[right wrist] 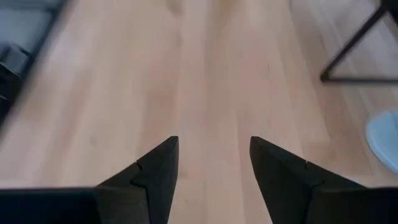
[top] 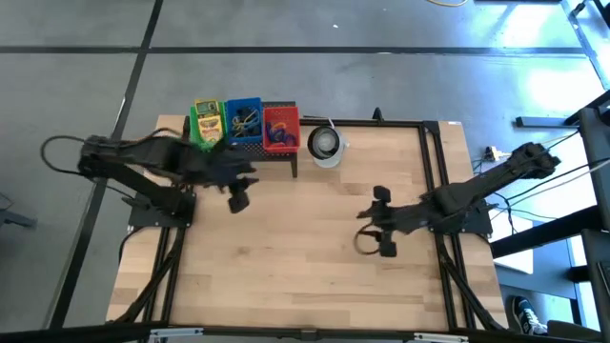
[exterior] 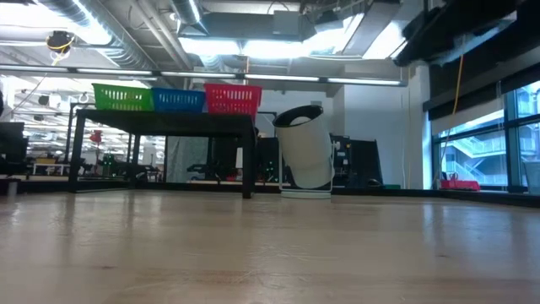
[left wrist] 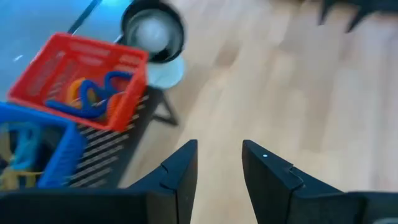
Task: Pick & Place Office Desk Supplies
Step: Return to Home Position
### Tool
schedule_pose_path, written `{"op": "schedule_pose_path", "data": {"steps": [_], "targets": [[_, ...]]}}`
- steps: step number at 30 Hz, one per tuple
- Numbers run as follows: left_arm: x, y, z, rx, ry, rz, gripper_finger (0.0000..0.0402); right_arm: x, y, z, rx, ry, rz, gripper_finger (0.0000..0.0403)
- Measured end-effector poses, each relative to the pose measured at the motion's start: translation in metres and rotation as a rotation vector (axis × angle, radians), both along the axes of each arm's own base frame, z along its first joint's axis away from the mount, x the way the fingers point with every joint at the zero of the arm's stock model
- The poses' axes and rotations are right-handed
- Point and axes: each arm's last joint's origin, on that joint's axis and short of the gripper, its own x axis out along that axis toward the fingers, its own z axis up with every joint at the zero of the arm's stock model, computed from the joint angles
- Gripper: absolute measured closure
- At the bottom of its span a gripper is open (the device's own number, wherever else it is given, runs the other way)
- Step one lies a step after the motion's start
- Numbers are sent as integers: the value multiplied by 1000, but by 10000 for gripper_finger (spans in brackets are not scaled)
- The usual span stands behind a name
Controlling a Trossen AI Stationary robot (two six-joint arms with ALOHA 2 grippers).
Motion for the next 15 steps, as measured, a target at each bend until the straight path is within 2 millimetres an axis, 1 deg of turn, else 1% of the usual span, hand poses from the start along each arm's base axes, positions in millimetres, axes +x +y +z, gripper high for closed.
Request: {"op": "schedule_pose_path", "data": {"steps": [3, 8, 12, 15], "targets": [[-25, -8, -7, -13, -110, -27, 281, -18, -10, 6, 50, -108, 45, 202], [-64, -13, -24, -40, -291, -70, 283, -49, -25, 9, 91, -211, 35, 202], [-88, -13, -44, -71, -411, -107, 280, -69, -35, 7, 123, -274, 32, 202], [-101, -11, -61, -92, -488, -119, 279, -80, -41, 2, 160, -309, 10, 202]]}}
